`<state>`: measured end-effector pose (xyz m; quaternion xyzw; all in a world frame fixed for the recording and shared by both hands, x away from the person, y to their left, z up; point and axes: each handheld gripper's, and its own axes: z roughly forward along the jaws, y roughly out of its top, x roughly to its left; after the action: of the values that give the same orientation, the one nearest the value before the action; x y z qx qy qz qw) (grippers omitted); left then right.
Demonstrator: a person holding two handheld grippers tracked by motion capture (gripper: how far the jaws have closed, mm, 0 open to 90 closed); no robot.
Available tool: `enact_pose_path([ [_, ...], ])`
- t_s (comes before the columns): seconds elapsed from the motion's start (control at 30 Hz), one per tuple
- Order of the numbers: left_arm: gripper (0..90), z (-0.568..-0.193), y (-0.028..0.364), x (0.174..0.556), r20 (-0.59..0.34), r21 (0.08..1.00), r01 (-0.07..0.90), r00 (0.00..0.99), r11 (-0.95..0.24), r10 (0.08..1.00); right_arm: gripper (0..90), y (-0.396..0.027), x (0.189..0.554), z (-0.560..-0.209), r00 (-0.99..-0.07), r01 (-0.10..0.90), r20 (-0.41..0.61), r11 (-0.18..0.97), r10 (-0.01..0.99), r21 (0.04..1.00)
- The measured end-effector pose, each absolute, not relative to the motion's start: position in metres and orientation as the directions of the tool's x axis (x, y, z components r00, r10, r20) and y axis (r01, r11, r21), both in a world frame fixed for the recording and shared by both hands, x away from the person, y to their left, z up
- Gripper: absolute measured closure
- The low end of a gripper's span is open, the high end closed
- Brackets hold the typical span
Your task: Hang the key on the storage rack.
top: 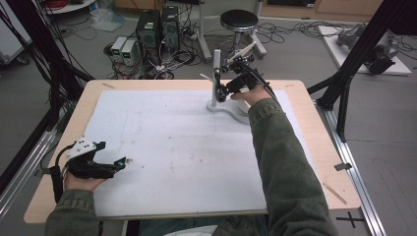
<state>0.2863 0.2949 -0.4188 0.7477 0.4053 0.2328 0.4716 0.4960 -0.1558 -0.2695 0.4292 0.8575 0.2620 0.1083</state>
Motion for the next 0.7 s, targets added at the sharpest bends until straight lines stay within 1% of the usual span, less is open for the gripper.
enact_pose_path([
  [0.03,2.1,-0.419,0.295,0.286,-0.035,0.894,0.386,0.563,-0.226,0.826,6.6,-0.155,0.494,-0.27,-0.606,0.685,0.041,0.495,0.794,0.535],
  [0.07,2.1,-0.419,0.295,0.286,-0.035,0.895,0.386,0.563,-0.226,0.825,0.2,-0.154,0.494,-0.27,-0.608,0.69,0.053,0.494,0.792,0.53],
  [0.13,2.1,-0.419,0.295,0.286,-0.035,0.895,0.385,0.564,-0.225,0.825,0.5,-0.152,0.491,-0.272,-0.623,0.696,0.064,0.515,0.78,0.499],
  [0.2,2.1,-0.419,0.295,0.286,-0.035,0.895,0.385,0.564,-0.226,0.825,0.4,-0.15,0.488,-0.273,-0.621,0.687,0.035,0.523,0.783,0.504],
  [0.27,2.0,-0.419,0.294,0.286,-0.033,0.895,0.384,0.565,-0.227,0.825,0.5,-0.15,0.485,-0.273,-0.621,0.685,0.047,0.513,0.782,0.517],
  [0.43,2.1,-0.419,0.294,0.286,-0.035,0.896,0.383,0.564,-0.225,0.825,0.4,-0.151,0.477,-0.271,-0.628,0.671,0.04,0.516,0.777,0.532],
  [0.5,2.1,-0.418,0.295,0.286,-0.033,0.894,0.385,0.566,-0.229,0.824,0.4,-0.152,0.473,-0.27,-0.618,0.677,0.045,0.502,0.785,0.538],
  [0.7,2.0,-0.418,0.294,0.286,-0.034,0.894,0.385,0.567,-0.228,0.823,0.5,-0.167,0.462,-0.275,-0.612,0.662,0.039,0.484,0.79,0.572],
])
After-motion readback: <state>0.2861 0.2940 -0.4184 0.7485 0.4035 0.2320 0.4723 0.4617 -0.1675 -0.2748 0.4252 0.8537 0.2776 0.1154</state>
